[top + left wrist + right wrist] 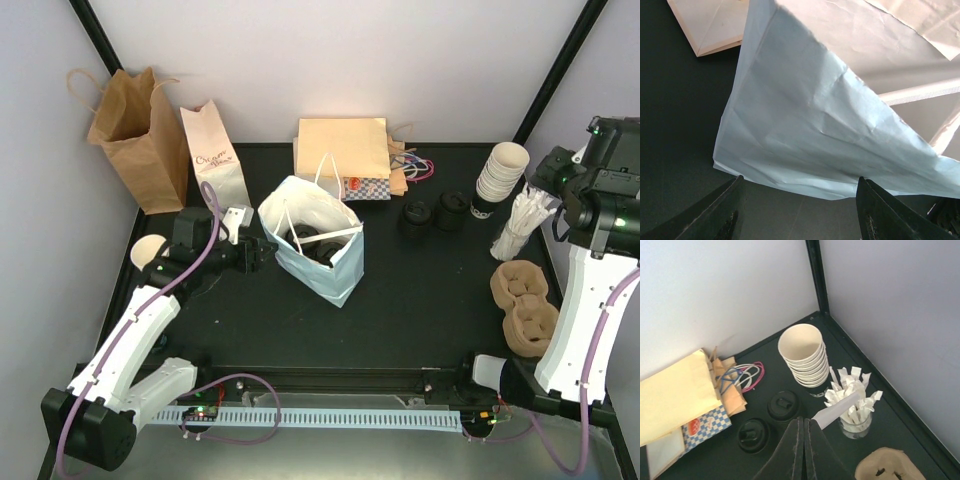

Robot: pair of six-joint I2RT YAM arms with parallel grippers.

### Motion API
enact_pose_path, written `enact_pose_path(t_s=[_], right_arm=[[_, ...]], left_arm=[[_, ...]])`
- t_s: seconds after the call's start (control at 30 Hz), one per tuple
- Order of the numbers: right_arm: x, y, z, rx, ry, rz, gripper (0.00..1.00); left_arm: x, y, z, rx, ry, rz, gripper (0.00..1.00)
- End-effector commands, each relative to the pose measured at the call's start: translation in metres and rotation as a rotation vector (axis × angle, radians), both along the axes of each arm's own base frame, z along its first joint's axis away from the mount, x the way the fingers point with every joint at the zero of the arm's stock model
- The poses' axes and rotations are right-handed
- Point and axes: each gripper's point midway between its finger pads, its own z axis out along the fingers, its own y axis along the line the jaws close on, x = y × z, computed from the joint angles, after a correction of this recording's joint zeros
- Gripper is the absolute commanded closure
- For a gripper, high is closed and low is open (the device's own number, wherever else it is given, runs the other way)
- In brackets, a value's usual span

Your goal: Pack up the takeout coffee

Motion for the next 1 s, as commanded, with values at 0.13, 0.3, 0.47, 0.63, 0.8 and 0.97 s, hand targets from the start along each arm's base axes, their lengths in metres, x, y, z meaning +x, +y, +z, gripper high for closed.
enact_pose_path(t_s=[0.13,0.3,0.47,0.63,0.8,0.97], right_arm=[[-0.013,0.024,0.022,0.051,-0.059,0.105,0.99],[-0.016,0.034,0.037,0.074,-0.1,0.149,0.99],[-0.017,0.071,0.059,0.154,-0.186,0.339,0.99],[-0.025,0.146,0.082,0.336,-0.305,0.75,0.99],[-0.042,0.2,0.094,0.363,-0.363,0.99,0.99],[-0.062,0.244,0.106,0.369,-0.386,1.194,0.99]], left_arm=[[-0.001,-0.002,0.005,0.01,-0.041,-0.018,0.37],[-0.002,-0.002,0.006,0.011,-0.047,-0.019,0.37],[-0.002,-0.002,0.006,0.013,-0.047,-0.017,0.37],[-0.001,-0.002,0.005,0.014,-0.044,-0.019,0.37],[-0.001,-0.003,0.004,0.015,-0.043,-0.02,0.37],[-0.001,-0.003,0.003,0.02,-0.043,-0.022,0.37]])
